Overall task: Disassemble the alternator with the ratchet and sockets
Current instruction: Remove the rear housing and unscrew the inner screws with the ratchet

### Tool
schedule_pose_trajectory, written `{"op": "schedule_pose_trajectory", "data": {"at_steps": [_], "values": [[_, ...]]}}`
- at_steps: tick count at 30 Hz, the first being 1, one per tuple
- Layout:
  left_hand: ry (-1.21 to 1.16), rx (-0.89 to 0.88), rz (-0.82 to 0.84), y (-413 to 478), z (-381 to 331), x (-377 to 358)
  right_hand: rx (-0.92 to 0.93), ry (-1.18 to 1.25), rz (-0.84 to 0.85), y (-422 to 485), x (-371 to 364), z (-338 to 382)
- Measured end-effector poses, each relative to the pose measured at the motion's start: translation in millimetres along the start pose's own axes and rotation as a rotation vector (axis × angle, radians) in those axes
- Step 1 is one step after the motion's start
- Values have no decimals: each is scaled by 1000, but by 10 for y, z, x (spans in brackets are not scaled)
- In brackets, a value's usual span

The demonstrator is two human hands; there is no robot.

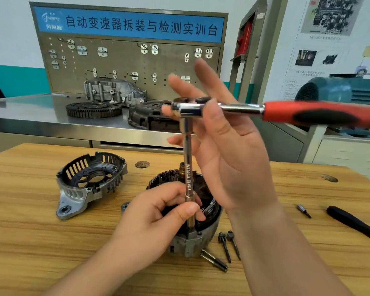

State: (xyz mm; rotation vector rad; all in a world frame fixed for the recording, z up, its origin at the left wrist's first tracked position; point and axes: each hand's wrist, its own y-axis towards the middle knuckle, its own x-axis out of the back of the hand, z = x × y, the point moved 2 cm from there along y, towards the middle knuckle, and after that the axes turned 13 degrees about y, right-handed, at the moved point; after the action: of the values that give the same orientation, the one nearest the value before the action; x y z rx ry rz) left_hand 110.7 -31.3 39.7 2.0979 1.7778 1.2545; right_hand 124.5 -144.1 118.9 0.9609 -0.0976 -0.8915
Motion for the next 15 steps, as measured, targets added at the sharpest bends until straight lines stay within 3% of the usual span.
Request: {"op": "schedule_pose_trajectory", "data": {"at_steps": [3, 10, 15], "values": [[43, -2, -31, -2, -2, 2, 48, -34, 13, 4, 10, 12], [7, -32, 29, -10, -10, -12, -159, 156, -117, -26, 39, -66], [13, -19, -22, -17, -9, -25, 64, -36, -68, -8, -20, 31]]}}
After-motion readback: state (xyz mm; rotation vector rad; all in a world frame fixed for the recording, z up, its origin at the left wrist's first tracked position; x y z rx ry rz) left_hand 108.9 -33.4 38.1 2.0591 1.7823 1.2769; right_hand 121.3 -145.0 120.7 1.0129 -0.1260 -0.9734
